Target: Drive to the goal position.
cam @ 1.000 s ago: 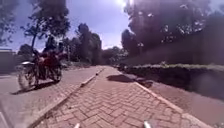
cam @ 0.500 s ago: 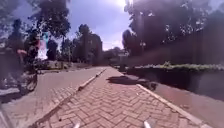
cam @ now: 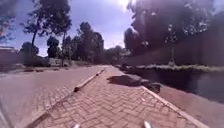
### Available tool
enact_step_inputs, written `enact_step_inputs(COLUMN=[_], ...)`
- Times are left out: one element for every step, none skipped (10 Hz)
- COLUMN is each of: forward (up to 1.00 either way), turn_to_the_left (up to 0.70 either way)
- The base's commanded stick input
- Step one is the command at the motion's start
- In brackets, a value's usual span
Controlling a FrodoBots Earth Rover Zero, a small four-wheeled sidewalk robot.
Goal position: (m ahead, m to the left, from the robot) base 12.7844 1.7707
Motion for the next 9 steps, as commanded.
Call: enact_step_inputs(forward=[0.70, 0.70, 0.70, 0.70, 0.70, 0.70, 0.70, 0.70, 0.70], turn_to_the_left=[0.00, 0.00, 0.00, 0.00, 0.00, 0.00, 0.00, 0.00, 0.00])
